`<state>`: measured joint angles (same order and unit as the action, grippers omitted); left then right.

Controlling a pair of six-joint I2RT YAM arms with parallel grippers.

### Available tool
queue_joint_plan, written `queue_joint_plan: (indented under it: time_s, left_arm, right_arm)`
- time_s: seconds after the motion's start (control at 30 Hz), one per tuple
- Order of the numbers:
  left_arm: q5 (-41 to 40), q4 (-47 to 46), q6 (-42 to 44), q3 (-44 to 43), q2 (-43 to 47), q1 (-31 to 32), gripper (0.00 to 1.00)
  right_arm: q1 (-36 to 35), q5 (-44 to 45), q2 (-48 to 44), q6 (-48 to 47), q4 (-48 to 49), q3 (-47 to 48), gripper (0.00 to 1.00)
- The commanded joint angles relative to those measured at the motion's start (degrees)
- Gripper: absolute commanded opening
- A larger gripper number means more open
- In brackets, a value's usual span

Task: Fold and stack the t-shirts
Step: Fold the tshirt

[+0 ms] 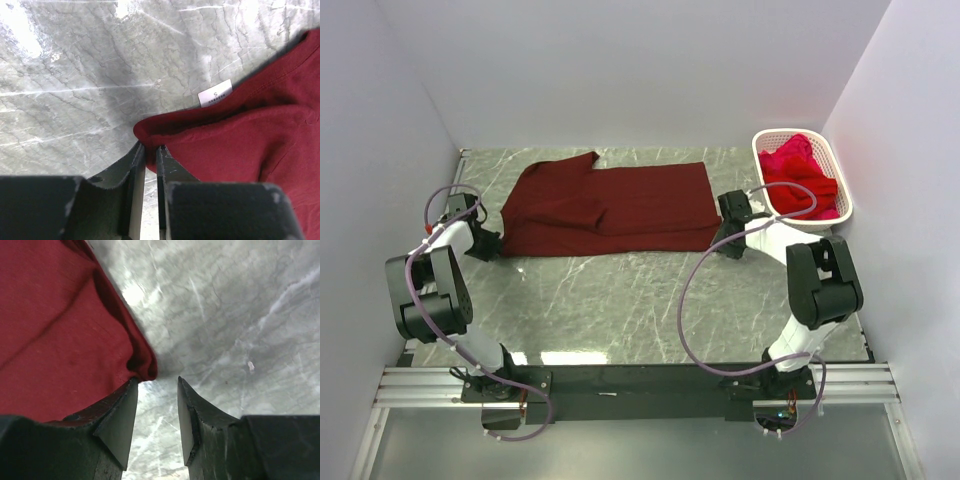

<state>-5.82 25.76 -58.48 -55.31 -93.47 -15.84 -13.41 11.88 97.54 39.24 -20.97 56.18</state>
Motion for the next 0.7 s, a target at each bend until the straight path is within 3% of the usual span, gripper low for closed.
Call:
queue_joint_plan:
  time_s: [0.0, 0.23, 0.67]
  left_arm:
    - [-0.2, -0.6, 1.9, -0.4, 2.8, -0.4, 0.16]
    - [0.2, -0.4, 2.5, -0.2, 2.7, -0.6, 0.11]
    - [1.4, -0.7, 2.5, -0.5, 1.5, -0.5, 0.08]
  right_arm:
    - [-0.2, 0.8, -3.0, 2.1, 3.7, -0.5, 0.45]
    - [-0.1, 1.3, -6.5, 3.8, 4.4, -1.8, 0.45]
    - [-0.1, 0.8, 0.8, 4.3, -1.3, 4.9, 0.41]
